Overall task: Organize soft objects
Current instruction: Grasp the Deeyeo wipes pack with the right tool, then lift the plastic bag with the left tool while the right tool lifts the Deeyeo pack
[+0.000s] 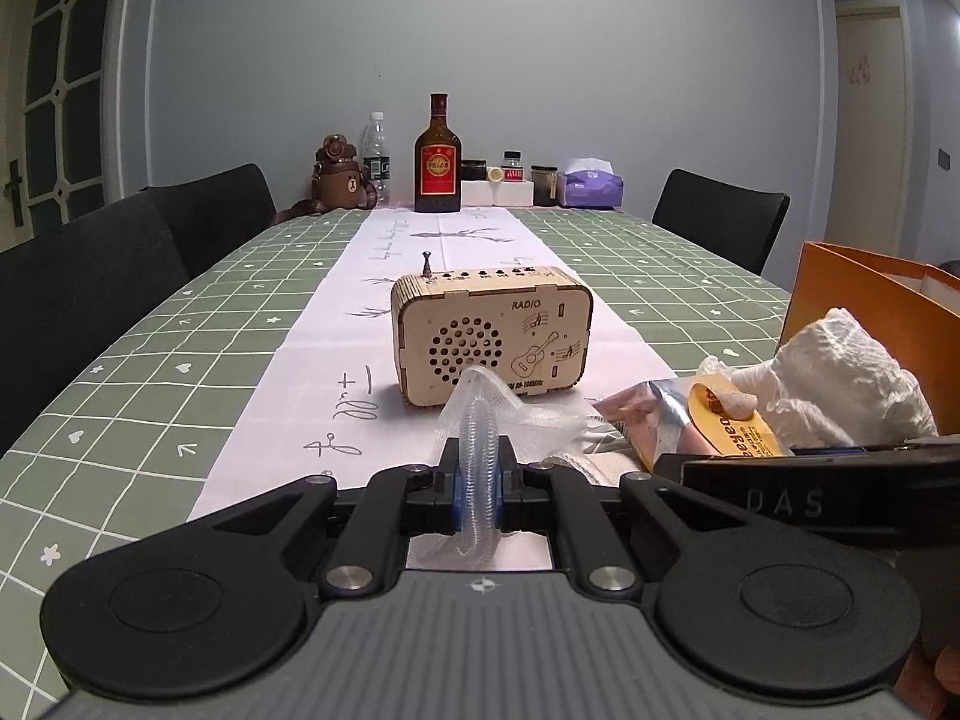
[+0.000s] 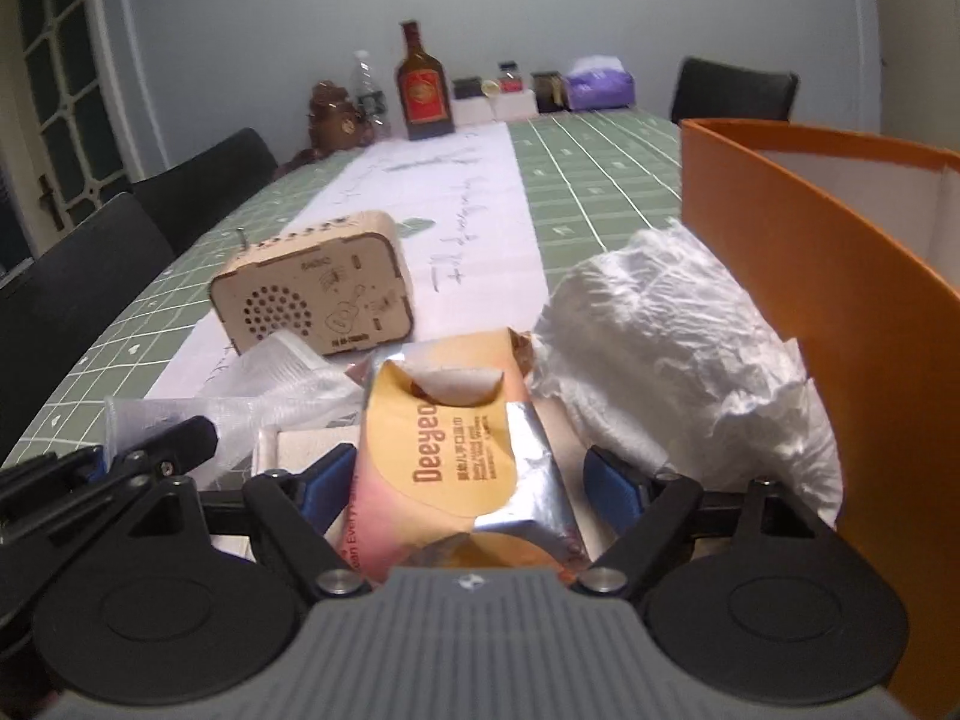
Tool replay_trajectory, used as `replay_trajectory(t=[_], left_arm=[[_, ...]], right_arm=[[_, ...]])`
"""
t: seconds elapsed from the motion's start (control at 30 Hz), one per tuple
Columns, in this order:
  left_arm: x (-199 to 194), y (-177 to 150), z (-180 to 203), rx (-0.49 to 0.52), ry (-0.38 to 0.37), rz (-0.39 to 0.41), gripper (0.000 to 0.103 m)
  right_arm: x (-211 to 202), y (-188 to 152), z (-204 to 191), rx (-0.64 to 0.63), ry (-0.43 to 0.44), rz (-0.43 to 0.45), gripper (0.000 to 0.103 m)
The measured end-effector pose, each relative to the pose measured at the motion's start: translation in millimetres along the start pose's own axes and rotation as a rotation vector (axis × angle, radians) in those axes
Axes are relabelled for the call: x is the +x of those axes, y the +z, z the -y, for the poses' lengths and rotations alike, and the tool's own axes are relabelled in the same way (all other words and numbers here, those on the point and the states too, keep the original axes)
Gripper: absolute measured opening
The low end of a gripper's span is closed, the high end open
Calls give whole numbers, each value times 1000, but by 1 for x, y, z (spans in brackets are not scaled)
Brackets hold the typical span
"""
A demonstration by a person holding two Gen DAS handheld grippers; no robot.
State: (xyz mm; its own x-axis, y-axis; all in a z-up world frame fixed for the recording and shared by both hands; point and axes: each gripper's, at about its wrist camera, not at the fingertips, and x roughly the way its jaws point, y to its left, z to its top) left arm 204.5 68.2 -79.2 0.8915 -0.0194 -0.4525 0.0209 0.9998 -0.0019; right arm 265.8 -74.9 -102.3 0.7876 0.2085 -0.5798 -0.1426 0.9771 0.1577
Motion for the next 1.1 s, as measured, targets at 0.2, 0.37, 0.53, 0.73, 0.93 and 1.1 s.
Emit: replay_trajectory(t=[0.2,0.37,0.53,0.73,0.93,1.1], left_arm=[[4,0,-4,-22,-12,-24,10],[14,0,-5,-28,-32,-96,13],[26,-1,-12,-63,-38,-164,33],[26,-1,-12,-59,-67,-164,33],[24,-1,-2,11,-33,-168,6],[22,-2,-4,-30,-20,-165,4]], right_arm=[[1,-6,-6,-66,27,61,82],[4,-4,1,-27,57,55,82],[5,-4,2,-12,45,49,77],[6,-6,-4,-47,22,32,62],[0,-9,-7,-80,-10,45,56],[-8,-14,-5,-78,-11,57,54]])
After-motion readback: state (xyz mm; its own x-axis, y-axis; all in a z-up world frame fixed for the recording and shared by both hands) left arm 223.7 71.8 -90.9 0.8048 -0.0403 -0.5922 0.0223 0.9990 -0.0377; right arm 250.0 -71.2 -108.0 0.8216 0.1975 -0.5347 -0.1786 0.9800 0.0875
